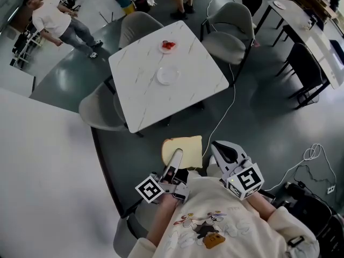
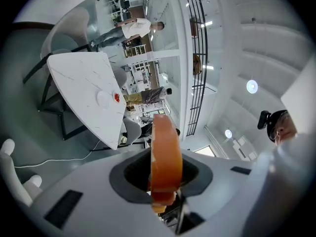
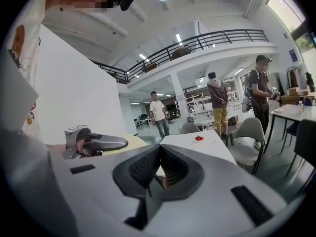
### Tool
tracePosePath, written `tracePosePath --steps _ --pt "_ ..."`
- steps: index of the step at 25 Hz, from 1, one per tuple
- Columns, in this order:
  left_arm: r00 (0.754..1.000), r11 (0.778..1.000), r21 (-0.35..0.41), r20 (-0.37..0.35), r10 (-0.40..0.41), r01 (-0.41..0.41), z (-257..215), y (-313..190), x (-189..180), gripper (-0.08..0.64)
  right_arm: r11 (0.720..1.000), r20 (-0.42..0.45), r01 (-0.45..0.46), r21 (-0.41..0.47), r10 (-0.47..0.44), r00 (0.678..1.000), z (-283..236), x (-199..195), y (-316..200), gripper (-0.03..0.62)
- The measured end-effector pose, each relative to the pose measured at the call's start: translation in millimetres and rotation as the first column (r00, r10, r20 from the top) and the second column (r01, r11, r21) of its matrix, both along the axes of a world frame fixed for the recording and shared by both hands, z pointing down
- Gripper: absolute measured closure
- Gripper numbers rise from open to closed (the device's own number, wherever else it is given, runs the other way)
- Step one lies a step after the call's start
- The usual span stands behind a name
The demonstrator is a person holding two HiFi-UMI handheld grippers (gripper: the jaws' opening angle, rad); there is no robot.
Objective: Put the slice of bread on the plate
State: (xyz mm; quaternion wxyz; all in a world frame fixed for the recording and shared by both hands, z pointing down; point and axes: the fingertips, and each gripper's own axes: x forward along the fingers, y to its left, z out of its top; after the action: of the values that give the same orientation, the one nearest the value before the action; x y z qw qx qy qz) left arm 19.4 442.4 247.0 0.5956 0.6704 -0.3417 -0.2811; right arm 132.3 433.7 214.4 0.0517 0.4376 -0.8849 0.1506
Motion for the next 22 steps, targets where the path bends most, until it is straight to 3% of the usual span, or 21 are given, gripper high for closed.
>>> tracePosePath --steps 11,22 --pt "0.998 0.997 -0.040 0.011 -0.064 0.065 21.8 -2.8 16.8 0.459 1.000 -0.008 0.027 0.010 -0.027 1.000 18.8 31.9 -9.0 0.588" --pt "0.999 0.997 -0.060 -0.017 -0.050 0.049 26.5 -88.2 -13.7 0.459 1.000 -0.022 0.030 0.001 -0.030 0.999 16.5 -11.8 -88.8 0.588"
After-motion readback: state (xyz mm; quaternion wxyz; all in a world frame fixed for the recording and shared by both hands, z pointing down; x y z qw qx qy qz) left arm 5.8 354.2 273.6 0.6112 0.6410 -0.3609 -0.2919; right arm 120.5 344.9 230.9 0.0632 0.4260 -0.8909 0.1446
